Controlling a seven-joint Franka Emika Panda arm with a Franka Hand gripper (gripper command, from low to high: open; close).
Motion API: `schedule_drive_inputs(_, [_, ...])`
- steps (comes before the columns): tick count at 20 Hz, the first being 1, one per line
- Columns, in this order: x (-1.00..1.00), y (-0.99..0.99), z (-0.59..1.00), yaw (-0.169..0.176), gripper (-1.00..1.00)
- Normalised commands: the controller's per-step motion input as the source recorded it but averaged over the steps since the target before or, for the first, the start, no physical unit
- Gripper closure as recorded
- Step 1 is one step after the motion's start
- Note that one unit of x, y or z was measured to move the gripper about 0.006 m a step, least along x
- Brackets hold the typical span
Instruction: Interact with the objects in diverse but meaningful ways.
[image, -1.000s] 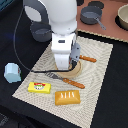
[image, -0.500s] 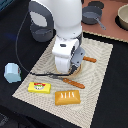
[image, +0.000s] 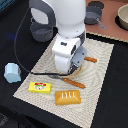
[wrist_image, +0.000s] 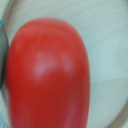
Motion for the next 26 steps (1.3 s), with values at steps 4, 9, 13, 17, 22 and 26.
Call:
schedule_drive_inputs(4, [0.01,-0.32,0.78,-0.021,-1.0])
schedule_drive_inputs(9, [0.02,-0.73,0.37,-0.001,-1.0])
schedule_drive_inputs(13, [0.0,-0.93,0.19,0.0,-1.0])
schedule_drive_inputs(17, [0.0,-0.96,0.05,0.0,-1.0])
schedule_drive_inputs(22, [0.0,-0.83,0.03,0.007,-1.0])
schedule_drive_inputs(26, [0.0,-0.28,0.08,0.103,-1.0])
